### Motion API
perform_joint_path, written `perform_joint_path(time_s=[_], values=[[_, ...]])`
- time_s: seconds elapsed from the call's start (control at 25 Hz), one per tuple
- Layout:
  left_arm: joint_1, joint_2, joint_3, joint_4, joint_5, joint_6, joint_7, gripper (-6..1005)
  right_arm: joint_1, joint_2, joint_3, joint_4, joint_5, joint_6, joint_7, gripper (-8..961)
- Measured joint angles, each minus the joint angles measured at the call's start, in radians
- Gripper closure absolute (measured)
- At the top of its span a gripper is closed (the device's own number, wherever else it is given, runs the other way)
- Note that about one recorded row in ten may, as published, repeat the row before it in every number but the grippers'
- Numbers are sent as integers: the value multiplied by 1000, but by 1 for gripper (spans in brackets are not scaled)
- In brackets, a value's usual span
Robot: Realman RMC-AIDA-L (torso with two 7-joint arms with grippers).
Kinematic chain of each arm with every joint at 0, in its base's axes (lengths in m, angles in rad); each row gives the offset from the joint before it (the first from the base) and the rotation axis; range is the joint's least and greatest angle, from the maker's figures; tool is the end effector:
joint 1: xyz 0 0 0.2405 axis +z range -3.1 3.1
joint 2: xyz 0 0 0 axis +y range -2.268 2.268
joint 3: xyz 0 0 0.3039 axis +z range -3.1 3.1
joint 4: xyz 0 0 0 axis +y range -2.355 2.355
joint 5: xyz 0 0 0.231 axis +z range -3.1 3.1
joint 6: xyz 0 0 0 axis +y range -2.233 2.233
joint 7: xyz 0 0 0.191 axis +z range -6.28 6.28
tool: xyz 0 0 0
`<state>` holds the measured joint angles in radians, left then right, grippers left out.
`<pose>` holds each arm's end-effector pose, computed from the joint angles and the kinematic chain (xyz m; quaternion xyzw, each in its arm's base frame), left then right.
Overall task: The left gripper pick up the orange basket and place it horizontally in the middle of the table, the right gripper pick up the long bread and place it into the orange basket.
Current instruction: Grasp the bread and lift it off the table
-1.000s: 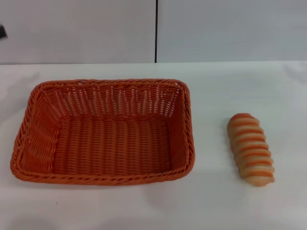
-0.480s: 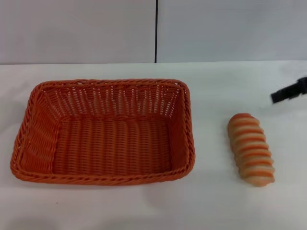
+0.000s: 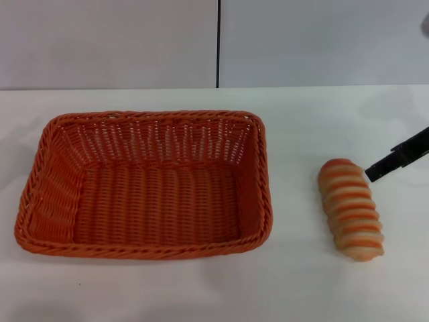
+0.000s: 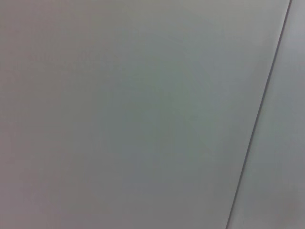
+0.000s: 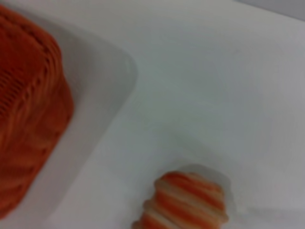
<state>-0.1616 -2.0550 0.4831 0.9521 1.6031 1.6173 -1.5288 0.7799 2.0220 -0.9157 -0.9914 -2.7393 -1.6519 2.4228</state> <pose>-0.3734 0.3155 0.0973 -0.8020 -0.2898 -0.3676 0.3709 0.2823 0.4373 -0.0143 -0.8662 0.4504 -0.1616 0.1440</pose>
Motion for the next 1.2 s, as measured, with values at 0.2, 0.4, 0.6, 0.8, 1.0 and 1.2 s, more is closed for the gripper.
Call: perform_joint_path(time_s=[0.2,0.4,0.6,0.8,1.0,1.2], values=[[1,0,0,-21,-2,1,9,259,-10,9,-59,0,-7,70,-31,374],[-1,0,0,-26,-3,1,10,259,-21,25,-61,3,-6,130,-112,374],[-8,-2,0,-35,-6,2,1,260,-33,31,-56,9,51,153,-175,374],[-15,-2,2,-45,-6,4,-1,260,-42,33,-53,23,103,154,-222,374],[-19,-4,3,-53,-7,4,-10,260,-44,32,-47,51,123,160,-241,374],[-19,-5,1,-53,-8,10,-19,261,-54,33,-45,54,124,178,-252,423]])
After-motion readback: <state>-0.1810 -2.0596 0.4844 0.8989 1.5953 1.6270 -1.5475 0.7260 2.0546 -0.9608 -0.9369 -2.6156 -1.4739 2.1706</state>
